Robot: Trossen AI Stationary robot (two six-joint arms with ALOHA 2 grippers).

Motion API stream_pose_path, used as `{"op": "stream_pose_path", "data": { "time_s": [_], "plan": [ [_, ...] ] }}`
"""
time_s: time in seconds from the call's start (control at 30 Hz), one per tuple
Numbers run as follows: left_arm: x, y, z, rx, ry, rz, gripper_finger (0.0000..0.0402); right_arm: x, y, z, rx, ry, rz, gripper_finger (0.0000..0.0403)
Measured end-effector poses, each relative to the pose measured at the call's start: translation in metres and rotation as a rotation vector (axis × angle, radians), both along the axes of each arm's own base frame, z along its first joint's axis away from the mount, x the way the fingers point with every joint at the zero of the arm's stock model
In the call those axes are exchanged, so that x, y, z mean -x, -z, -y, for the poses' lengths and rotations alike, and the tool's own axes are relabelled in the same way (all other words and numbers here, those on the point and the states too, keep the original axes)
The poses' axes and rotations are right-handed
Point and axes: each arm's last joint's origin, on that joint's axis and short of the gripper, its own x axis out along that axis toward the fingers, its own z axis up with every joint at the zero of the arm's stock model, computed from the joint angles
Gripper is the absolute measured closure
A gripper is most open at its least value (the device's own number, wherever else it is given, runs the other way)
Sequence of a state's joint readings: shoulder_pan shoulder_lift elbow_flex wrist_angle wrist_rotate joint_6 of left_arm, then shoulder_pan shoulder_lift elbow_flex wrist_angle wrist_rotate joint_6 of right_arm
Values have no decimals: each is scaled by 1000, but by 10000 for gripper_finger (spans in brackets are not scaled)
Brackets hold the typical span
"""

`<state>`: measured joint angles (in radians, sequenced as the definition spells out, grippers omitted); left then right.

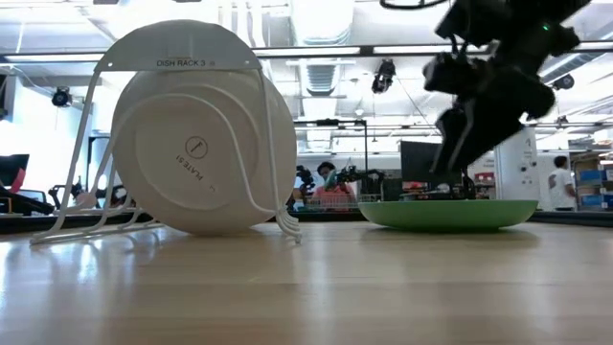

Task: Sort dishes
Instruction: Put the green plate in the dish rack

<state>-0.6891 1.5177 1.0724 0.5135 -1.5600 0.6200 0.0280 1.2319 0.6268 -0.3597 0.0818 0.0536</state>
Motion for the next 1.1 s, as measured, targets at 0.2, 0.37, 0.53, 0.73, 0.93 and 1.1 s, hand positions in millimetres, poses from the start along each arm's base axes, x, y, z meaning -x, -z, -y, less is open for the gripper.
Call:
{"op": "stream_pose_path", "data": {
  "time_s": [0.2,0.37,0.53,0.73,0.93,1.1],
  "plan": [
    [0,1,-1,1,-2,1,401,9,23,2,13,93,-59,94],
    [-2,1,-3,-3,-10,-3,401,8,39,2,14,136,-127,101],
    [-2,1,-3,-3,-11,-3,401,4,53,3,12,151,-185,119],
    [-2,1,-3,-3,-11,-3,401,-3,67,3,42,161,-222,177],
    [-2,1,-3,-11,-11,-13,401,-5,65,3,47,156,-182,262],
    [-2,1,-3,-18,-12,-22,402,-5,62,3,92,142,-162,354]
  ]
}}
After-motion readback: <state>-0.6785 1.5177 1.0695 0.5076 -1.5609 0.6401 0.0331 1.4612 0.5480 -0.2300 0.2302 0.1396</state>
